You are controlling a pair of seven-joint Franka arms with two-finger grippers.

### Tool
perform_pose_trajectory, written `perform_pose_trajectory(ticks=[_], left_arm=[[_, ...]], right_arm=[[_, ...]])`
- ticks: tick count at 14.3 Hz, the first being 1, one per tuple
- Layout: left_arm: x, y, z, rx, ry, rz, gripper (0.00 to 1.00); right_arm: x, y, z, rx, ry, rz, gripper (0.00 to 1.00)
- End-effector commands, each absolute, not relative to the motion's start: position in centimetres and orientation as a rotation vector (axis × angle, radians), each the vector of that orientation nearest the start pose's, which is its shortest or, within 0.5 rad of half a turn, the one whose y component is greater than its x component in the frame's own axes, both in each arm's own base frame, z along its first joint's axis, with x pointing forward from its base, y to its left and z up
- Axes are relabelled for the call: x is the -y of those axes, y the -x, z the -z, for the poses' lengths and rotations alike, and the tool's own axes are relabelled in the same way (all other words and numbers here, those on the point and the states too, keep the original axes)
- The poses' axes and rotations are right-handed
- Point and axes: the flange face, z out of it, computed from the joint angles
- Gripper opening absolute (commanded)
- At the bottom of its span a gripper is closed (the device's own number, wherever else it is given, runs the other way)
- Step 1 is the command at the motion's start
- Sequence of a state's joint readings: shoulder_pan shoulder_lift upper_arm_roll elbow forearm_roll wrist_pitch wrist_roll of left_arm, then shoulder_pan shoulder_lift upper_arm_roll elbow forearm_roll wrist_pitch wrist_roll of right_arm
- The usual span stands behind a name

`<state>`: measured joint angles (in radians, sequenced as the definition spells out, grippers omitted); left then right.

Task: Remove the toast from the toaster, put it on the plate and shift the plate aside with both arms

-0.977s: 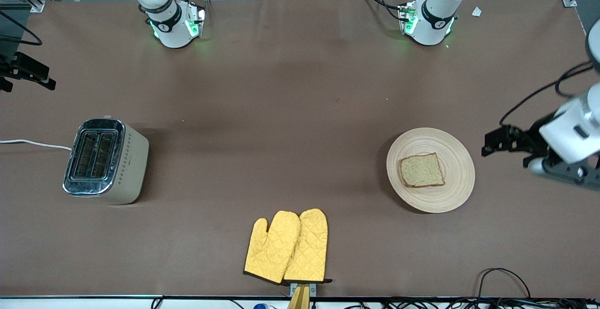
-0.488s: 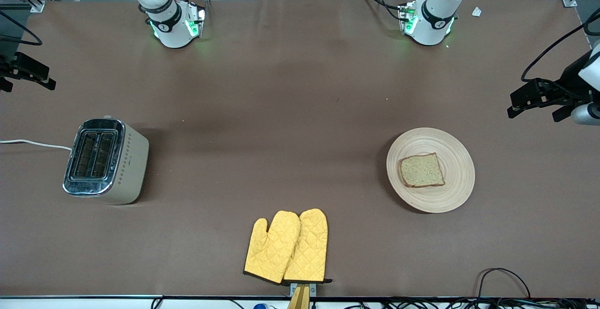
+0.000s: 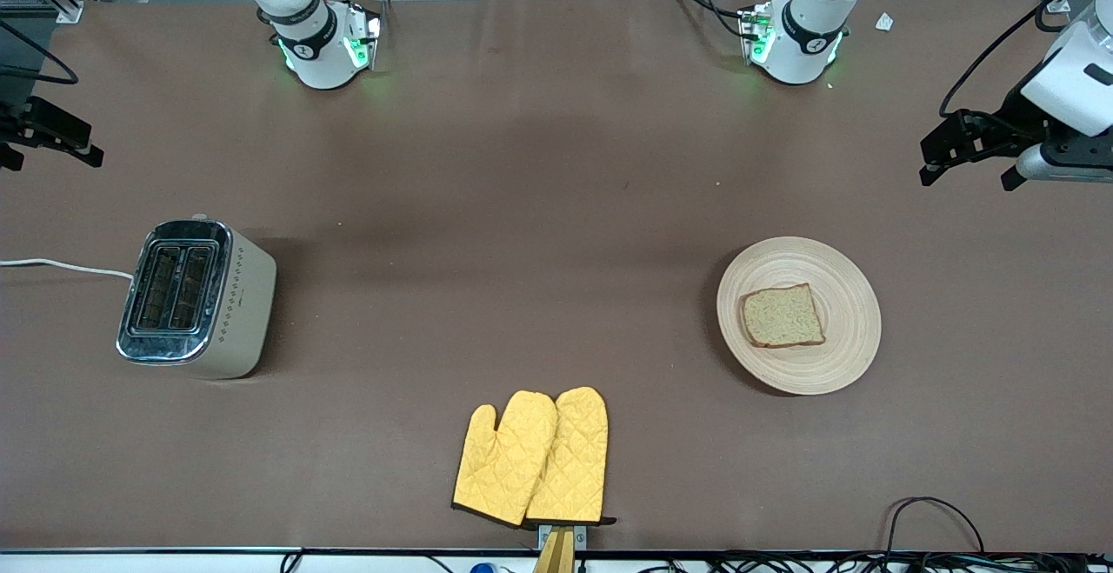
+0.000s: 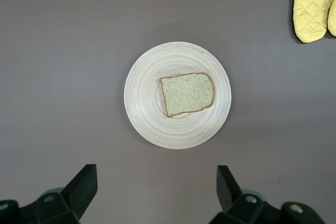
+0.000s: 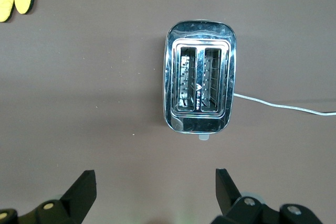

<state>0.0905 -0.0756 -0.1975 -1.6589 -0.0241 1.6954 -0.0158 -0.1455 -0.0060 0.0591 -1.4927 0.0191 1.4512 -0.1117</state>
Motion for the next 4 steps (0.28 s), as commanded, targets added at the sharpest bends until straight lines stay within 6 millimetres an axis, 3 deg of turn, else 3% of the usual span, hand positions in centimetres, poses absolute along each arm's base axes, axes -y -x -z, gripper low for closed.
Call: perform_pose_trajectory(ticks=[1,4], left_arm=[[6.30,-53.84,-64.10,-0.201,3.126,0.186,1.00],[6.02,-54.40,-64.09,-0.195,3.129,0.189,1.00]], right_arm=[[4.34,-53.45,-65.41,0.032,3.135,-0.045,1.00],[4.32,-53.47,-65.42,0.032,3.134,-0.043,1.00]])
